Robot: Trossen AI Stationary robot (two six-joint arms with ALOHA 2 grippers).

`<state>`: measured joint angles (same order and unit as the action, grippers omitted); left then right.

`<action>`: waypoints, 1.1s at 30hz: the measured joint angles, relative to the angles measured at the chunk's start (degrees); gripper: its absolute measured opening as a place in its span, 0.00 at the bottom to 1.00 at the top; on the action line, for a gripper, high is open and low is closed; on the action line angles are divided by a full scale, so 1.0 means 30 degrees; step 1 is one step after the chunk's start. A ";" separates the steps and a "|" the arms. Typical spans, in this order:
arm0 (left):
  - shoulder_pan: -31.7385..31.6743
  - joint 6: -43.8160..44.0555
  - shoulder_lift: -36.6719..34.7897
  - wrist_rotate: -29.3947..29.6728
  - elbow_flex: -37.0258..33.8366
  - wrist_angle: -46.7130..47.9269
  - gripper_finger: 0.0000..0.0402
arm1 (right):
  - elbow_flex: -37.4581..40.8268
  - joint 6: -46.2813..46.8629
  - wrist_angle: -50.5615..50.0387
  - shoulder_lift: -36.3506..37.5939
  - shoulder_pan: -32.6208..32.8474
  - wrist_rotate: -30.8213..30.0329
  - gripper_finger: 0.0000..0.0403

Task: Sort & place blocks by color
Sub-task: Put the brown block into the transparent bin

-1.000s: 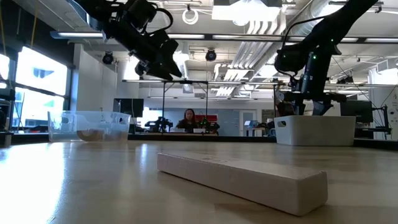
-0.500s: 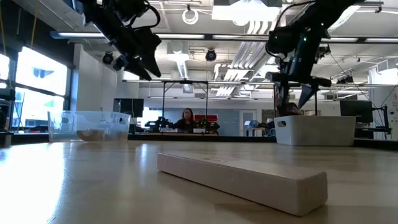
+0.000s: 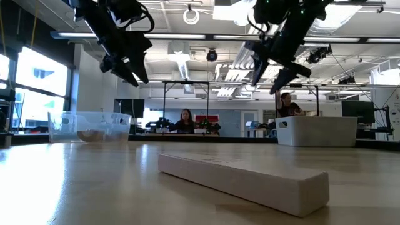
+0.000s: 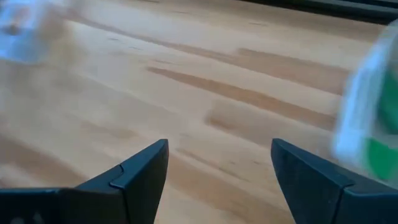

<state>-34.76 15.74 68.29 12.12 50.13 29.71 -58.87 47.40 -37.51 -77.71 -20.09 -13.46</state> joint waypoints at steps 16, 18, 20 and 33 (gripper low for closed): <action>0.0000 -0.1257 0.0000 -0.1611 0.0000 0.1847 0.57 | -0.0575 -0.0980 0.7449 -0.0013 0.5996 -0.2171 0.67; 0.0000 -0.1242 0.0000 -0.1599 0.0000 0.2584 0.57 | -0.1359 -0.1671 0.7368 -0.0169 0.6503 -0.2930 0.67; 0.0000 -0.0826 0.0000 -0.1591 0.0000 0.3412 0.57 | -0.2167 -0.2315 0.6702 -0.0228 0.6918 -0.3560 0.67; 0.0370 0.2515 0.0015 -0.1480 -0.0003 0.8560 0.57 | -0.5888 -0.0914 -0.0357 -0.1996 0.8555 -0.2946 0.67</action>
<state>-33.65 23.28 68.34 7.68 50.12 55.39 -76.54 44.66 -38.58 -83.70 5.58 -22.30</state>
